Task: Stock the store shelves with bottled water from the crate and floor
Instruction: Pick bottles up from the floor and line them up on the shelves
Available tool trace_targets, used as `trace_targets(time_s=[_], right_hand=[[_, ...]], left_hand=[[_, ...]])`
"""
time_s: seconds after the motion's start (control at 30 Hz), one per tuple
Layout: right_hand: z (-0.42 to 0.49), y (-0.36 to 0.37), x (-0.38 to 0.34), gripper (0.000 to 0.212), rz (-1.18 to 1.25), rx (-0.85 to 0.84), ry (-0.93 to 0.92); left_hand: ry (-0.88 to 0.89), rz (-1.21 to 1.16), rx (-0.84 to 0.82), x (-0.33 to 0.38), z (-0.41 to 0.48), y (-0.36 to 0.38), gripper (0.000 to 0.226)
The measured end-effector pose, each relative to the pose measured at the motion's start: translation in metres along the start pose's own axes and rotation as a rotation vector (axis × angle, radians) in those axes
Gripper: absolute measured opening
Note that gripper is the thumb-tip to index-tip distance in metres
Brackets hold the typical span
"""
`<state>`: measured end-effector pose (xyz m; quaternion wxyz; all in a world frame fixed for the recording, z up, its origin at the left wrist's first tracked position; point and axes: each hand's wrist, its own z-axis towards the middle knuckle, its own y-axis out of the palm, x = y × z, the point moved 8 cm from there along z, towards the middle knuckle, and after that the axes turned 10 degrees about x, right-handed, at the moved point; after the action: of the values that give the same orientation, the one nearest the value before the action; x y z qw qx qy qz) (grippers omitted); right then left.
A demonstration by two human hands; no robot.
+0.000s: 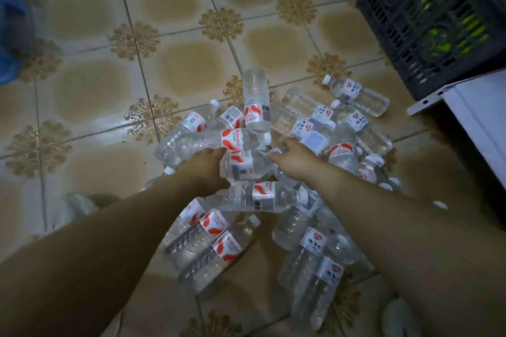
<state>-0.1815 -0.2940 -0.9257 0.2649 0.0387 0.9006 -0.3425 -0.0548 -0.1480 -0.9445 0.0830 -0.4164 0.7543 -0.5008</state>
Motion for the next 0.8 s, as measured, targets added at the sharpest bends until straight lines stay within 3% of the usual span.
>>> trace_targets(time_s=[0.1, 0.27, 0.37, 0.5, 0.67, 0.8], right_hand=[[0.012, 0.022, 0.013, 0.023, 0.224, -0.001, 0.093], [0.023, 0.034, 0.029, 0.008, 0.432, 0.063, 0.209], [0.018, 0.032, 0.029, 0.016, 0.474, 0.064, 0.241], [0.003, 0.011, 0.015, 0.019, 0.555, 0.104, 0.221], [-0.049, -0.060, -0.039, 0.040, 0.615, 0.266, 0.019], [-0.117, -0.101, -0.083, 0.048, 0.721, 0.227, -0.134]], left_hand=[[-0.011, 0.087, -0.010, -0.018, 0.012, 0.025, 0.092], [-0.040, 0.083, 0.054, -0.019, 0.026, 0.030, 0.091], [-0.011, 0.090, 0.019, -0.025, 0.031, 0.028, 0.099], [-0.055, 0.000, -0.002, -0.014, 0.010, 0.006, 0.092], [-0.116, -0.373, 0.144, 0.024, -0.037, -0.050, 0.093], [-0.075, -0.549, 0.274, 0.069, -0.095, -0.106, 0.089]])
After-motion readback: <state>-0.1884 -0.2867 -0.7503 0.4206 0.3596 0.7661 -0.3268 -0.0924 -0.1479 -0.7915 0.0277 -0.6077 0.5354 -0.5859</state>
